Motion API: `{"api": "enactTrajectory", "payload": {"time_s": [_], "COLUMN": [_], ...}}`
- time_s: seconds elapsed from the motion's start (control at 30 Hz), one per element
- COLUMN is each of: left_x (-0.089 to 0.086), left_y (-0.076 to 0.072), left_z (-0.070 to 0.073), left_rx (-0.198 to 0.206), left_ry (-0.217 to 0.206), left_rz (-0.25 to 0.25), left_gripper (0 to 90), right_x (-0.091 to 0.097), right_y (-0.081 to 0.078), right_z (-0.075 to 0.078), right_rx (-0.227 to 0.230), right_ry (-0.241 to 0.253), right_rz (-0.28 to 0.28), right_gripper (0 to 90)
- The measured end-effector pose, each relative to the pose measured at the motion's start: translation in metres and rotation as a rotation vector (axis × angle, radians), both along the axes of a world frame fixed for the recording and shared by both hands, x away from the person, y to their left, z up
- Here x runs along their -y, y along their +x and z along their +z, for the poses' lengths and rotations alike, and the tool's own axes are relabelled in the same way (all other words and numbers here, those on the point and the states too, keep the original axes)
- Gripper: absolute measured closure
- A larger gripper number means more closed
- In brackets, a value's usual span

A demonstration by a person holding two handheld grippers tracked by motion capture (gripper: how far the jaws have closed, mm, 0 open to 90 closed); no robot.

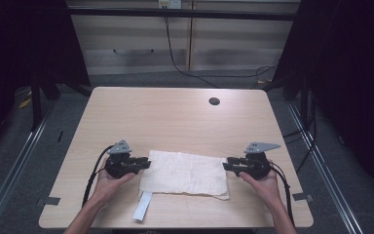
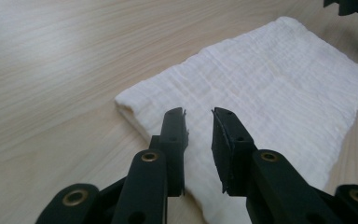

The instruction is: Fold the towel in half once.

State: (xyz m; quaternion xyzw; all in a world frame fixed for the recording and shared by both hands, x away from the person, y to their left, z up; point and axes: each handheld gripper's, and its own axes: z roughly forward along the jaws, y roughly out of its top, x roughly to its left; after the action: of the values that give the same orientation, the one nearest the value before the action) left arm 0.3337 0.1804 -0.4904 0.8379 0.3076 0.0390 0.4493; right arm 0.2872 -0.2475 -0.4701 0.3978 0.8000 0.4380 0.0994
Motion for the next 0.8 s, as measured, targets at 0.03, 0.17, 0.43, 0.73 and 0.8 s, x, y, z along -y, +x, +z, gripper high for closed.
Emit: {"api": "enactTrajectory", "payload": {"time_s": [0.03,0.17,0.43,0.73,0.8], "left_x": [0.004,0.011,0.006,0.0,-0.001], "left_y": [0.0,-0.004,-0.008,-0.014,-0.014], "left_z": [-0.002,-0.011,-0.014,-0.015,-0.015], "left_rx": [0.006,0.003,-0.002,-0.005,-0.01], "left_ry": [0.01,0.059,0.087,0.072,0.067], "left_rz": [-0.002,-0.034,-0.038,-0.02,-0.018], "left_gripper": [74.2,74.3,74.3,74.1,74.1], "right_x": [-0.001,0.0,-0.007,-0.016,-0.017], "right_y": [0.005,0.027,0.051,0.056,0.057], "right_z": [0.0,-0.005,-0.011,-0.026,-0.028], "right_rx": [-0.006,-0.022,-0.055,-0.111,-0.111], "right_ry": [0.002,0.0,0.006,-0.026,-0.03], "right_rz": [-0.007,-0.03,-0.042,-0.037,-0.032], "right_gripper": [63.3,62.7,63.4,63.8,64.3]}}
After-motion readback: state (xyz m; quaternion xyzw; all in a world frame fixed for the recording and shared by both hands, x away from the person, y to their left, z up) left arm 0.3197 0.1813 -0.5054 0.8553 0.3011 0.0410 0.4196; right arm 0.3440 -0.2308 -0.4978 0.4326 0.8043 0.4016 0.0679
